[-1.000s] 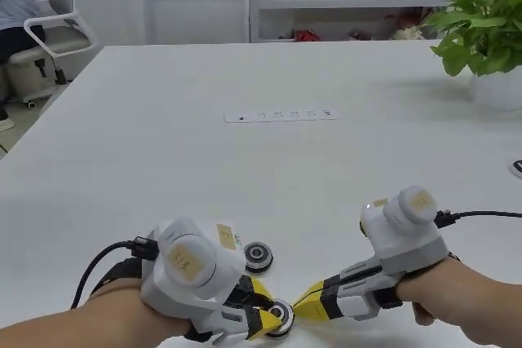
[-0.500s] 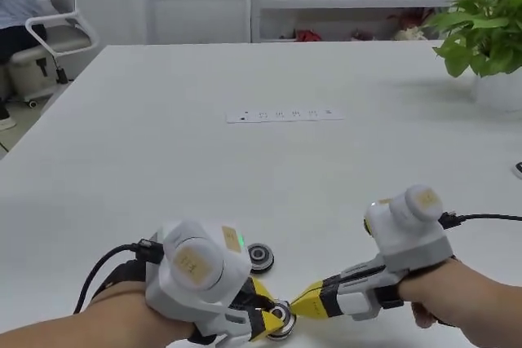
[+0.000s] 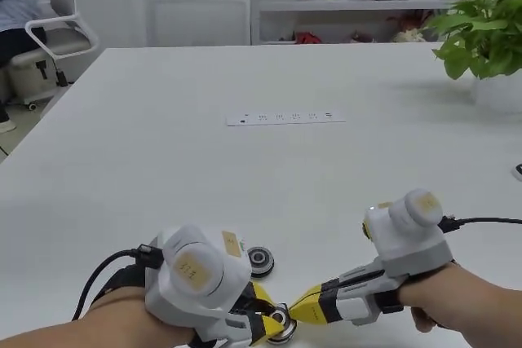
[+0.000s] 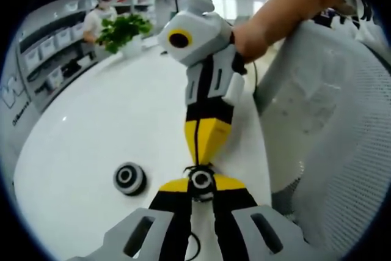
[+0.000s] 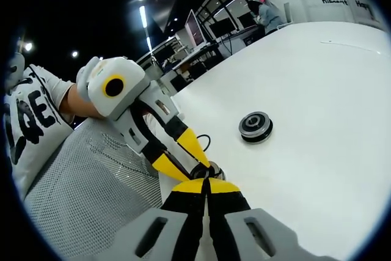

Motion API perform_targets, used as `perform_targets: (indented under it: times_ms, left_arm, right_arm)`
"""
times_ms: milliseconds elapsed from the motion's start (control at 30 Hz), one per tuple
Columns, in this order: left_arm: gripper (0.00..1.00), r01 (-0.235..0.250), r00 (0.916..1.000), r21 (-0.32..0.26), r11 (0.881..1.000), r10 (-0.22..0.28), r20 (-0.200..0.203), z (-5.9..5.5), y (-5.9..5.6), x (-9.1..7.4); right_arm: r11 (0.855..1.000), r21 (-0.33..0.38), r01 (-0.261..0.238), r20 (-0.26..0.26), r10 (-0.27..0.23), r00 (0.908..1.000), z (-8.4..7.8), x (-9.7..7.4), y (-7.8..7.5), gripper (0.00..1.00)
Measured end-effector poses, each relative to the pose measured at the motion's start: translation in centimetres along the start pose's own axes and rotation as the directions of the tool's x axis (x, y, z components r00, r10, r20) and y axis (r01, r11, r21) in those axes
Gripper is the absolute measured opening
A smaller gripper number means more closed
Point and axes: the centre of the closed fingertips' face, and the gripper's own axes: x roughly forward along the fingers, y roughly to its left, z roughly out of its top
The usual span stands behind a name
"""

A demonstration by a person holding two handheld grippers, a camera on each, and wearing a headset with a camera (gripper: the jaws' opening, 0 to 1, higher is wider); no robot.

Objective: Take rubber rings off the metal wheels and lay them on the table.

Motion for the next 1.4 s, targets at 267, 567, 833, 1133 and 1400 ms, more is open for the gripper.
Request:
perform_targets:
  times_ms: [267, 567, 833, 1133, 1400]
  left_arm:
    - [0.12, 0.001, 1.0000, 0.002, 1.000, -0.001, 0.000, -0.01, -0.03, -0.01]
    - [0.12, 0.002, 1.0000, 0.002, 1.000, -0.002, 0.000, -0.01, -0.03, -0.02]
    - [0.12, 0.002, 1.0000, 0.004, 1.000, -0.002, 0.002, -0.02, -0.06, -0.04]
    - [0.12, 0.003, 1.0000, 0.005, 1.000, -0.003, 0.002, -0.03, -0.08, -0.02]
    - [0.12, 0.002, 1.0000, 0.006, 1.000, -0.002, 0.002, -0.03, -0.10, -0.03]
  right_arm:
    - [1.000, -0.006, -0.008, -0.001, 0.008, 1.0000, 0.03, 0.10, 0.14, 0.00]
    - [1.000, -0.013, -0.018, 0.002, 0.018, 0.9998, 0.17, 0.24, 0.37, 0.00]
    - [1.000, -0.017, -0.025, 0.007, 0.025, 0.9997, 0.28, 0.29, 0.46, 0.00]
    - [0.999, -0.017, -0.036, 0.012, 0.036, 0.9993, 0.35, 0.32, 0.71, 0.00]
    - [0.999, -0.013, -0.039, 0.021, 0.039, 0.9990, 0.49, 0.25, 0.78, 0.00]
